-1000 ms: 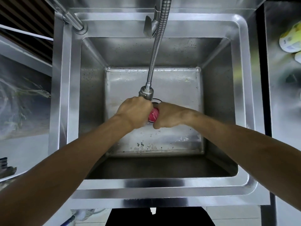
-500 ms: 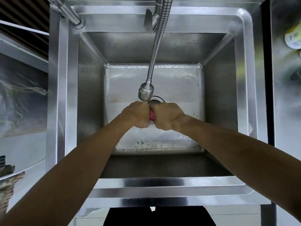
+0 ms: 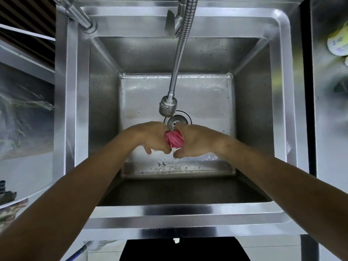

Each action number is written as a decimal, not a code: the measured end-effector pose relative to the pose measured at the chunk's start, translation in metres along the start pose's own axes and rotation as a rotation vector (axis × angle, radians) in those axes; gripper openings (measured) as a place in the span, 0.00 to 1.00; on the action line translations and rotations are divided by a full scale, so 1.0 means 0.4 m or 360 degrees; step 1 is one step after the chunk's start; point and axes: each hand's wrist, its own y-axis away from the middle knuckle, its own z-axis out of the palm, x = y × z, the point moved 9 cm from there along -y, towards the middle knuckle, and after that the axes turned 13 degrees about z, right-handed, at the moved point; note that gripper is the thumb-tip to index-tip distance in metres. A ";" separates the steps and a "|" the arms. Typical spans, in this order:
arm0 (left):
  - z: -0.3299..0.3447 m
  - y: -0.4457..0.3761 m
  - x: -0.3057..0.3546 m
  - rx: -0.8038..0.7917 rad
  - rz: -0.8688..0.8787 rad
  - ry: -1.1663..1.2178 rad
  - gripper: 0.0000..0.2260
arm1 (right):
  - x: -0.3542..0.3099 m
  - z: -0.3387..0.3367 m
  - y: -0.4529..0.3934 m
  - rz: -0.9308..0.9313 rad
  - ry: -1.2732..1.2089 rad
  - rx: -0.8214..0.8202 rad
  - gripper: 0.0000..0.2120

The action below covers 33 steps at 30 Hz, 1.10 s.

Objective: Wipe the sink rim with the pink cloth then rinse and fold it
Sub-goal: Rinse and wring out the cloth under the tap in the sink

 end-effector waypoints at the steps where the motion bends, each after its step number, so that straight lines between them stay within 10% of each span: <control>1: 0.003 0.005 -0.001 -0.0051 0.0002 0.0092 0.07 | 0.002 -0.004 0.007 0.0003 -0.0148 -0.0100 0.26; 6: -0.066 0.021 0.043 0.0481 0.0301 -0.0449 0.08 | 0.059 -0.003 0.010 0.0102 -0.1133 -0.0903 0.26; 13: -0.099 0.098 0.132 0.1269 0.0758 -0.1277 0.20 | 0.014 0.037 0.043 -0.0291 -0.1333 -0.1750 0.42; 18: -0.074 0.074 0.108 0.1197 0.0511 -0.1366 0.18 | 0.004 0.020 -0.011 -0.0029 -0.0862 -0.1061 0.15; 23: -0.066 0.031 0.057 0.1012 0.0225 -0.1097 0.07 | 0.005 -0.031 -0.047 0.0096 -0.0365 -0.0254 0.12; 28: -0.059 0.011 0.052 0.0994 0.0123 -0.1180 0.08 | 0.011 -0.014 -0.041 0.0119 -0.0377 -0.0372 0.31; 33: -0.036 0.014 0.037 0.0967 0.0087 -0.1067 0.07 | 0.008 -0.021 -0.052 0.0103 -0.0125 0.0066 0.09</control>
